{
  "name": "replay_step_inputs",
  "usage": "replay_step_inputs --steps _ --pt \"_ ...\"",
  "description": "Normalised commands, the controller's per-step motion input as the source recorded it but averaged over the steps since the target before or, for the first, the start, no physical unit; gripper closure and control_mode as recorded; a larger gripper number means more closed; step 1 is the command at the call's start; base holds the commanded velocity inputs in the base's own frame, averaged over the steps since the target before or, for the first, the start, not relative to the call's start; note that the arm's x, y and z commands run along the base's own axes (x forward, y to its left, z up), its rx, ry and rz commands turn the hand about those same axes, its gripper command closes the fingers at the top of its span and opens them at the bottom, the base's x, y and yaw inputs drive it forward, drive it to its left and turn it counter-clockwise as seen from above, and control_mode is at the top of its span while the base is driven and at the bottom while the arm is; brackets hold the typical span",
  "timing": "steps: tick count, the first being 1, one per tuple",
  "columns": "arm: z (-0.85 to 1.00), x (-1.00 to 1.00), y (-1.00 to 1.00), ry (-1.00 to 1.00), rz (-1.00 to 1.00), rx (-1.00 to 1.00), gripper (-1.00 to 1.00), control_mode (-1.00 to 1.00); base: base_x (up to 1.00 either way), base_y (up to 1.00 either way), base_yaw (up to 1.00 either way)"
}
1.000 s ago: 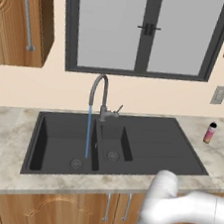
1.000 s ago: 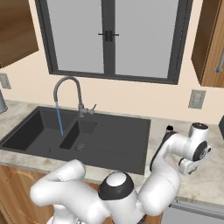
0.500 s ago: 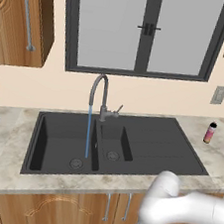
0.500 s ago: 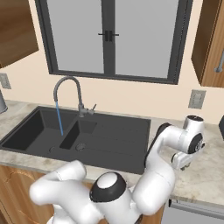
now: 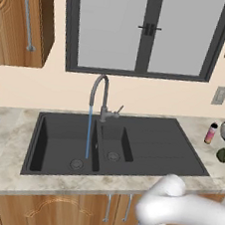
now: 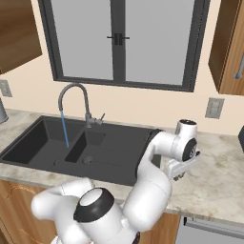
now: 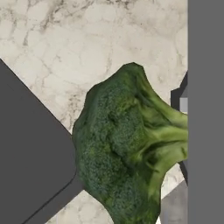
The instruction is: Turn on the sink faucet. Then move the broccoli from the counter to the sink. Turn off the sink. Move the vegetable from the sink to the pot next to the stove. Finally move the pot to the rear right burner.
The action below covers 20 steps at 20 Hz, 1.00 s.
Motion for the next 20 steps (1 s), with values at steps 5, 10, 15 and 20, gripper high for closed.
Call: replay_step_inputs --steps 5,10,15,20 --pt "0.36 -0.15 0.88 0.01 0.00 0.00 1.00 -1.00 0.00 0.00 0.00" --pt "0.49 -0.01 0.87 0.04 0.00 0.00 1.00 -1.00 0.00 0.00 0.00" --pt "0.41 0.00 0.90 0.06 0.00 0.00 1.00 -1.00 0.00 0.00 0.00" --pt "0.32 0.00 0.89 0.05 0.00 0.00 1.00 -1.00 0.00 0.00 0.00"
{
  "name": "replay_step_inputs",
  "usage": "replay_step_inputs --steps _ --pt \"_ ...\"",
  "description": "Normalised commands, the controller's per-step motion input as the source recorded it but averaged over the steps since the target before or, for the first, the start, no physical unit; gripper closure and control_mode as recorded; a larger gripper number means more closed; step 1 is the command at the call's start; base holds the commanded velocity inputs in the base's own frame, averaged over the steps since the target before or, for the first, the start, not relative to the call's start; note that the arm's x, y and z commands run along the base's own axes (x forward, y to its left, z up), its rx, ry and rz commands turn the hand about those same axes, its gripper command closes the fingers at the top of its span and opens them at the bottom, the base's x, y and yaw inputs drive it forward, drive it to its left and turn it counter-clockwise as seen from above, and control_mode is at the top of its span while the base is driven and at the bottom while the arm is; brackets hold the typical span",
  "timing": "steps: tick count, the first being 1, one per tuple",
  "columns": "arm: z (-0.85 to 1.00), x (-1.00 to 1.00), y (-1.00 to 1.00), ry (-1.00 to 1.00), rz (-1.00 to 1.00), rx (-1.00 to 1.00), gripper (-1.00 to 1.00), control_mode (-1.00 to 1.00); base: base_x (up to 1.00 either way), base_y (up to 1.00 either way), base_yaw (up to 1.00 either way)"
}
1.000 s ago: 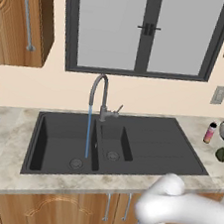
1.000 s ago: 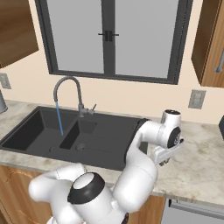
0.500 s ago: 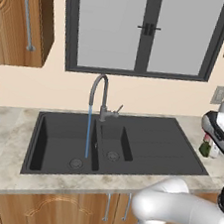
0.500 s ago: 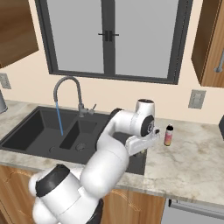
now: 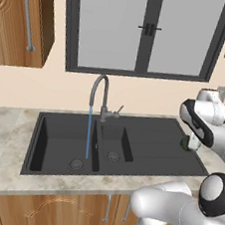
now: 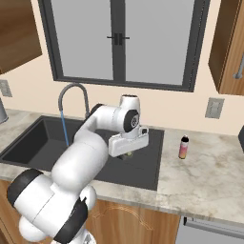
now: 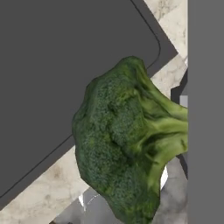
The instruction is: Turn on the sink faucet. Then move the broccoli from the counter to the sink. Turn off the sink. Move the vegetable from the sink to the pot next to the stove. Finally move the pot to the rear right burner.
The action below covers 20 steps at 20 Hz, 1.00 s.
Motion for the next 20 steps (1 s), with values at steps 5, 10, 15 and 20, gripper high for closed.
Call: replay_step_inputs --steps 5,10,15,20 --pt "0.11 0.00 0.92 0.05 0.00 0.00 1.00 -1.00 0.00 0.00 0.00" --pt "-0.06 0.05 0.94 0.04 0.00 -0.01 1.00 -1.00 0.00 0.00 0.00" --pt "-0.06 0.00 0.30 0.02 0.04 -0.01 1.00 -1.00 0.00 0.00 0.00" --pt "-0.04 0.02 0.64 0.02 0.01 0.00 1.00 -1.00 0.00 0.00 0.00"
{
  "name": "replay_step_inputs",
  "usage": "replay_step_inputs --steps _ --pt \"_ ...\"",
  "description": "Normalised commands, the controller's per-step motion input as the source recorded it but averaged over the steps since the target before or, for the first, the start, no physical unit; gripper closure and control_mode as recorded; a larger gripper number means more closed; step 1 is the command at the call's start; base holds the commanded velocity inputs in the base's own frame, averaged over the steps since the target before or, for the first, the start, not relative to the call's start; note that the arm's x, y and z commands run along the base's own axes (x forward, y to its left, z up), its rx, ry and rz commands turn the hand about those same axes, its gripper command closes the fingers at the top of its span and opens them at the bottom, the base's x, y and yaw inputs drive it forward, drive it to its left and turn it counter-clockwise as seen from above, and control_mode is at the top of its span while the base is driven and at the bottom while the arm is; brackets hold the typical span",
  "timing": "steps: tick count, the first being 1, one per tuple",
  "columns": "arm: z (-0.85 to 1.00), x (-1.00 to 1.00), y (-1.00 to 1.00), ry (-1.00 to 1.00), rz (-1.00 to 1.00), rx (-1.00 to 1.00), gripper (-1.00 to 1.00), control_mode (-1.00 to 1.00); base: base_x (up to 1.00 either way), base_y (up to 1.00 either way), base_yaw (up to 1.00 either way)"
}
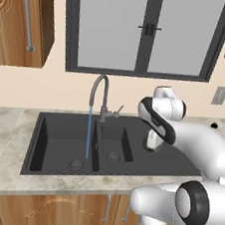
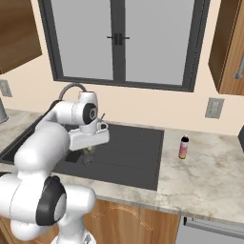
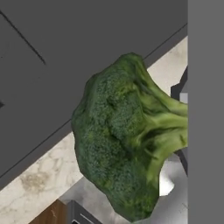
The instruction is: Turn on the sink faucet. Then move the broccoli from the counter to the sink. Turn off the sink. Move the vegetable from the sink to the pot next to the stove. Finally move the pot to the rear right burner.
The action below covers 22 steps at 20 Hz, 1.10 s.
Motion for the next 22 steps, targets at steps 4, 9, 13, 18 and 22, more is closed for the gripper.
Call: replay_step_inputs --steps 4,9,13,18,22 --pt "-0.02 0.02 0.84 0.00 -0.01 0.00 1.00 -1.00 0.00 0.00 0.00" --pt "-0.02 0.04 0.89 0.00 -0.03 0.00 1.00 -1.00 0.00 0.00 0.00" --pt "-0.02 0.11 0.91 0.00 -0.04 0.00 1.00 -1.00 0.00 0.00 0.00" --pt "-0.01 0.16 0.91 0.00 -0.06 0.00 1.00 -1.00 0.00 0.00 0.00" --pt "0.00 0.16 0.83 0.00 -0.09 0.00 1.00 -1.00 0.00 0.00 0.00"
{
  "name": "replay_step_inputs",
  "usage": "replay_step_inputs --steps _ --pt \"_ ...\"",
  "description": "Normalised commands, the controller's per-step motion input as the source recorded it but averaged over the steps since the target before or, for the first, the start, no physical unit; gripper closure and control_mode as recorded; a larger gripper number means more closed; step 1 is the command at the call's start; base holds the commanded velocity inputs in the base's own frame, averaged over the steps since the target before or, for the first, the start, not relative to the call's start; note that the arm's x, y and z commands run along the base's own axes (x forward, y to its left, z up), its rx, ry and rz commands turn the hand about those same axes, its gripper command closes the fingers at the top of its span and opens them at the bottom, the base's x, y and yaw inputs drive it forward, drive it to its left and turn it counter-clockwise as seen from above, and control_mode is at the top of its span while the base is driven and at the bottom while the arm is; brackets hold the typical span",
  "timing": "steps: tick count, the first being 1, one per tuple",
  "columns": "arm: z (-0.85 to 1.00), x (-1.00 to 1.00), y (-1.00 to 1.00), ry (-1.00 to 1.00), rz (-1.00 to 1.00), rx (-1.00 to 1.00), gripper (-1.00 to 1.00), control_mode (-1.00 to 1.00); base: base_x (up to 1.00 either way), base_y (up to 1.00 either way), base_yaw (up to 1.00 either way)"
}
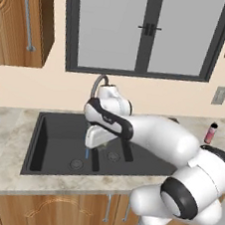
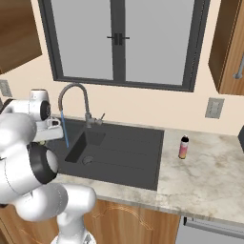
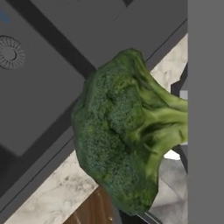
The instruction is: Turn on the sink faucet. Then move the broccoli from the counter to the sink. Turn off the sink. Move the vegetable from the sink to the pot next to the stove. Finally move the pot to the rear right burner.
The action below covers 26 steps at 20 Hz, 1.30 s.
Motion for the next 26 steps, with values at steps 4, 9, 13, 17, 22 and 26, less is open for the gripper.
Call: replay_step_inputs --steps 4,9,13,17,22,26 --pt "0.00 0.11 0.79 0.00 -0.17 0.00 1.00 -1.00 0.00 0.00 0.00" --pt "-0.07 0.13 0.71 -0.01 -0.23 -0.01 1.00 -1.00 0.00 0.00 0.00" --pt "-0.23 0.16 0.53 -0.10 -0.27 -0.02 1.00 -1.00 0.00 0.00 0.00" --pt "-0.19 0.14 0.42 -0.14 -0.31 -0.03 1.00 -1.00 0.00 0.00 0.00" --pt "-0.08 0.12 0.34 -0.15 -0.31 -0.02 1.00 -1.00 0.00 0.00 0.00" --pt "-0.01 0.08 0.18 -0.08 -0.31 0.00 1.00 -1.00 0.00 0.00 0.00"
